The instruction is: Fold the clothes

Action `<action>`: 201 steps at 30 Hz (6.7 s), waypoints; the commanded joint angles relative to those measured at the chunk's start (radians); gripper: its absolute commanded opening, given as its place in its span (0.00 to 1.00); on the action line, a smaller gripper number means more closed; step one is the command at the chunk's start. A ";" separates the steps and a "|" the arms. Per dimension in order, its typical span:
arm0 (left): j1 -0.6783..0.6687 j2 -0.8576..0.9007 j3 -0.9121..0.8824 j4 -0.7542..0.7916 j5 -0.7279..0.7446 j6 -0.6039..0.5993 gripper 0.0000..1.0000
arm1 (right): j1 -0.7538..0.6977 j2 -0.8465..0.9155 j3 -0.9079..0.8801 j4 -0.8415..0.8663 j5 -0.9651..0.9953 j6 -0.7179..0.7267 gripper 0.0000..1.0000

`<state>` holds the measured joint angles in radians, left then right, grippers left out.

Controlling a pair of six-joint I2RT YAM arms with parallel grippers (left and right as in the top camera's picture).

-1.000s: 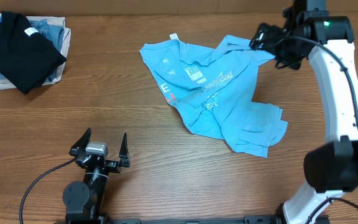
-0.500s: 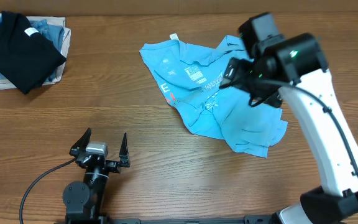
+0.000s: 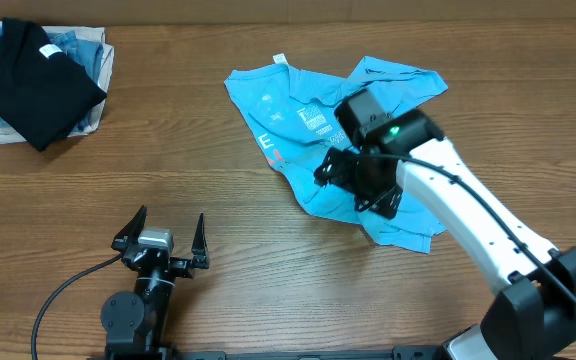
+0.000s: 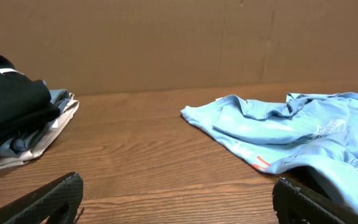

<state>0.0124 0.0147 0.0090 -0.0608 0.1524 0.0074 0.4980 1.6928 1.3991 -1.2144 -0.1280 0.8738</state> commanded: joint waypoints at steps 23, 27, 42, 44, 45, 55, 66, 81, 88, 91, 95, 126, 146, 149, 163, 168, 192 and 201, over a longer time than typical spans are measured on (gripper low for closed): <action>-0.006 -0.010 -0.004 -0.002 -0.006 0.019 1.00 | 0.006 0.109 -0.352 0.454 -0.051 0.437 0.96; -0.006 -0.010 -0.004 -0.002 -0.006 0.019 1.00 | 0.006 0.126 -0.352 0.455 -0.021 0.448 0.96; -0.006 -0.010 -0.004 -0.002 -0.006 0.019 1.00 | -0.007 0.126 -0.351 0.425 0.083 0.492 0.88; -0.006 -0.010 -0.004 -0.002 -0.006 0.019 1.00 | -0.024 0.126 -0.351 0.425 0.087 0.491 0.87; -0.006 -0.010 -0.004 -0.002 -0.006 0.019 1.00 | -0.028 0.126 -0.351 0.424 0.087 0.490 0.87; -0.006 -0.010 -0.004 -0.002 -0.006 0.019 1.00 | -0.133 0.126 -0.338 0.408 0.014 0.324 0.88; -0.006 -0.010 -0.004 -0.002 -0.006 0.019 1.00 | -0.228 0.126 -0.338 0.192 0.377 0.250 0.91; -0.006 -0.010 -0.004 -0.002 -0.006 0.019 1.00 | -0.335 0.120 -0.258 0.097 0.546 0.138 0.93; -0.006 -0.010 -0.004 -0.002 -0.006 0.019 1.00 | -0.341 0.080 -0.227 0.083 0.504 0.011 1.00; -0.006 -0.010 -0.004 -0.002 -0.006 0.019 1.00 | -0.366 0.082 -0.232 0.107 0.459 -0.027 1.00; -0.006 -0.010 -0.004 -0.002 -0.006 0.019 1.00 | -0.386 0.082 -0.263 0.203 0.310 -0.224 0.98; -0.006 -0.010 -0.004 -0.002 -0.006 0.019 1.00 | -0.441 0.040 0.088 0.470 0.564 -0.304 0.07; -0.006 -0.010 -0.004 -0.002 -0.006 0.019 1.00 | -0.744 0.098 0.106 0.090 0.364 -0.076 1.00; -0.006 -0.010 -0.004 -0.002 -0.006 0.019 1.00 | -0.762 0.098 0.085 -0.001 0.361 -0.058 1.00; -0.006 -0.010 -0.004 -0.002 -0.006 0.019 1.00 | -0.826 0.099 -0.121 0.273 0.209 -0.175 0.68; -0.006 -0.010 -0.004 -0.002 -0.006 0.019 1.00 | -0.826 0.105 -0.153 0.320 0.217 -0.174 0.67; -0.006 -0.010 -0.004 -0.002 -0.006 0.019 1.00 | -0.826 0.104 -0.292 0.481 0.288 -0.163 0.04; -0.006 -0.010 -0.004 -0.002 -0.006 0.019 1.00 | -0.826 -0.021 -0.215 0.384 0.292 -0.164 0.04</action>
<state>0.0124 0.0147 0.0090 -0.0608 0.1524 0.0074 -0.3267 1.7798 1.1286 -0.8280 0.1429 0.7063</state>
